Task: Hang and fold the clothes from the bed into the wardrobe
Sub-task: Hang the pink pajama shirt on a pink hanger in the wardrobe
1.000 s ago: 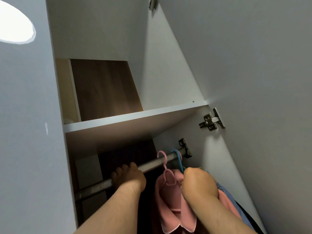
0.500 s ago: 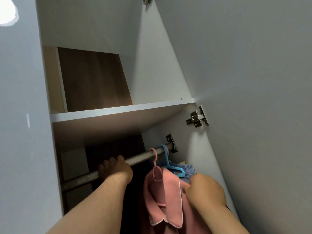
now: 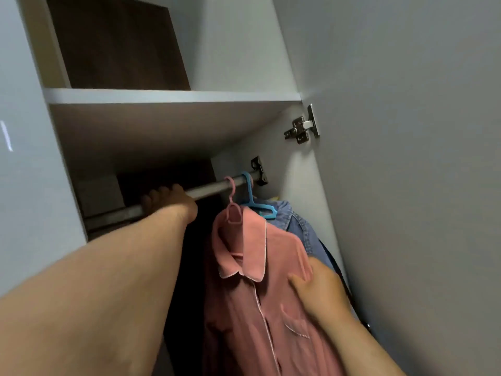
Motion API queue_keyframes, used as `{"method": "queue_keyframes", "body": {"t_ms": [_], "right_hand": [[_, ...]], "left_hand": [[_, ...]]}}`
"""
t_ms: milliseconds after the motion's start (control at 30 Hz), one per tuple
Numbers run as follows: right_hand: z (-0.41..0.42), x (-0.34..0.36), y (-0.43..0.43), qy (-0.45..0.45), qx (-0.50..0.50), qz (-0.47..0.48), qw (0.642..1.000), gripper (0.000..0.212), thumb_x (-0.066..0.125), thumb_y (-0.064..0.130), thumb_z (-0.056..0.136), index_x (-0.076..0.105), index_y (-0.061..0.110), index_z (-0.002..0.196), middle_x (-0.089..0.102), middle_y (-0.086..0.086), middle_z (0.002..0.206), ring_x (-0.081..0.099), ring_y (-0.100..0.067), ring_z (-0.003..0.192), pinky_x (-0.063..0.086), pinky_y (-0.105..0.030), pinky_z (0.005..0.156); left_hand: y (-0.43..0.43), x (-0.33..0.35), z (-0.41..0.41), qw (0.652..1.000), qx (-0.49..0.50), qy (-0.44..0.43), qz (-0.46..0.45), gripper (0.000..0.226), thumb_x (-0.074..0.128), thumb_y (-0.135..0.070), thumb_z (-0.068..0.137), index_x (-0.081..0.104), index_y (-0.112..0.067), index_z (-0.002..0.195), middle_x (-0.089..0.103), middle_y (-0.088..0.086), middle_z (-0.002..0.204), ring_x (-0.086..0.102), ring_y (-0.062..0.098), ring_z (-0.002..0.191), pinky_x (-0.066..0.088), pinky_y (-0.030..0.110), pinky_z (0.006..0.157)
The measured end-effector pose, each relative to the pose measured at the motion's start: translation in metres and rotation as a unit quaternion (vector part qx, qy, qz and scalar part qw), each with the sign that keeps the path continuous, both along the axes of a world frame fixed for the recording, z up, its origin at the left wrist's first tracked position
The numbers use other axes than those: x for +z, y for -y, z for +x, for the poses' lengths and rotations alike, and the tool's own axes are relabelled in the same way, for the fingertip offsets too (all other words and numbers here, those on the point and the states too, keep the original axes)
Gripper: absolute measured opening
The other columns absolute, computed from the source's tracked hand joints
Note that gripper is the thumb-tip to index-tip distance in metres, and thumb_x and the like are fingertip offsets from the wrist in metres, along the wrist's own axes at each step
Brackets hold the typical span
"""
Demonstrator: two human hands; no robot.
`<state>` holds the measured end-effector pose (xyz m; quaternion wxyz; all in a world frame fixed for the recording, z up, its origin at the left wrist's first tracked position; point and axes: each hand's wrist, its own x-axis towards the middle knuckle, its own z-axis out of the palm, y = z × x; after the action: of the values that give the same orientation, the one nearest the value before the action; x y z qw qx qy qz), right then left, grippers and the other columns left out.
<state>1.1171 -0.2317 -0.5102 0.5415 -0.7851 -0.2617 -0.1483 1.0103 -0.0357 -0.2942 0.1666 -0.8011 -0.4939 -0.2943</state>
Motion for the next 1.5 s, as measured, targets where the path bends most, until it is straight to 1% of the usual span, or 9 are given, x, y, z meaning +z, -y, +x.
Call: {"method": "queue_keyframes", "body": {"t_ms": [200,400,533,633,800,900,1067,1200,1500], "right_hand": [[-0.033,-0.091,0.034,-0.149,0.106,0.118,0.976,0.014,0.075,0.018,0.079,0.068,0.023,0.068,0.066,0.016,0.059,0.057,0.007,0.057,0.044,-0.014,0.055],[-0.035,-0.1,0.047,-0.204,0.061,0.114,0.97,0.035,0.079,0.028,0.075,0.062,0.006,0.055,0.046,0.01,0.044,0.036,-0.007,0.049,0.031,-0.023,0.045],[-0.046,-0.097,0.036,-0.193,0.049,0.076,0.977,0.056,0.084,0.057,0.059,0.052,0.011,0.055,0.042,0.003,0.049,0.035,-0.009,0.05,0.031,-0.028,0.046],[-0.059,-0.089,0.04,-0.25,0.193,0.085,0.945,0.026,0.08,0.033,0.076,0.073,0.009,0.082,0.072,-0.001,0.075,0.063,-0.014,0.07,0.048,-0.025,0.061],[-0.078,-0.08,0.043,-0.39,0.28,0.13,0.867,0.026,0.055,0.026,0.077,0.07,0.006,0.08,0.068,-0.01,0.074,0.059,-0.021,0.067,0.045,-0.029,0.065],[-0.086,-0.079,0.045,-0.36,0.299,0.099,0.878,0.027,0.047,0.015,0.051,0.068,0.012,0.069,0.059,-0.007,0.065,0.052,-0.021,0.06,0.042,-0.026,0.057],[-0.091,-0.09,0.063,-0.249,0.222,0.04,0.942,0.032,0.054,-0.008,0.075,0.064,0.018,0.09,0.064,-0.001,0.074,0.053,-0.012,0.056,0.044,-0.023,0.054],[-0.097,-0.095,0.088,-0.139,0.042,0.059,0.988,0.033,0.066,0.002,0.078,0.057,0.034,0.079,0.063,0.012,0.081,0.06,-0.013,0.073,0.047,-0.017,0.064],[-0.132,-0.078,0.139,-0.106,0.057,0.033,0.992,0.035,0.054,-0.006,0.085,0.07,0.02,0.101,0.068,0.01,0.096,0.064,-0.003,0.091,0.048,-0.014,0.085]], "left_hand": [[0.003,-0.014,0.005,1.0,0.009,0.01,0.008,0.045,0.044,-0.029,0.091,0.044,-0.01,0.132,0.041,0.023,0.139,0.033,0.04,0.132,0.015,0.047,0.115],[0.015,-0.022,0.019,0.996,0.019,0.08,-0.018,0.054,0.033,-0.023,0.096,0.029,-0.007,0.148,0.024,0.017,0.156,0.01,0.035,0.146,-0.004,0.047,0.119],[0.047,-0.042,0.019,0.992,-0.082,0.095,-0.021,0.063,0.043,-0.038,0.095,0.029,-0.003,0.146,0.02,0.023,0.154,0.012,0.037,0.145,0.009,0.045,0.119],[0.07,-0.061,0.007,0.983,-0.147,0.109,-0.002,0.057,0.044,-0.042,0.092,0.045,-0.003,0.134,0.037,0.026,0.144,0.026,0.039,0.138,0.022,0.047,0.114],[0.114,-0.12,-0.02,0.921,-0.333,0.2,-0.002,0.03,0.047,-0.026,0.096,0.058,-0.004,0.113,0.054,0.025,0.113,0.048,0.041,0.108,0.038,0.046,0.094],[0.127,-0.183,-0.033,0.877,-0.404,0.209,-0.156,0.02,0.049,-0.015,0.091,0.065,-0.007,0.101,0.06,0.019,0.103,0.056,0.035,0.1,0.043,0.042,0.092],[0.14,-0.262,-0.065,0.825,-0.4,0.188,-0.352,0.012,0.052,-0.012,0.089,0.06,-0.018,0.096,0.062,0.002,0.098,0.059,0.018,0.093,0.039,0.02,0.075],[0.149,-0.294,-0.089,0.834,-0.407,0.097,-0.358,0.037,0.053,-0.021,0.095,0.052,-0.015,0.131,0.05,-0.004,0.126,0.049,0.011,0.119,0.031,0.015,0.093],[0.172,-0.275,-0.129,0.808,-0.46,0.168,-0.329,0.037,0.052,-0.024,0.098,0.053,-0.018,0.134,0.055,-0.001,0.136,0.052,0.009,0.119,0.033,0.015,0.096]]}}
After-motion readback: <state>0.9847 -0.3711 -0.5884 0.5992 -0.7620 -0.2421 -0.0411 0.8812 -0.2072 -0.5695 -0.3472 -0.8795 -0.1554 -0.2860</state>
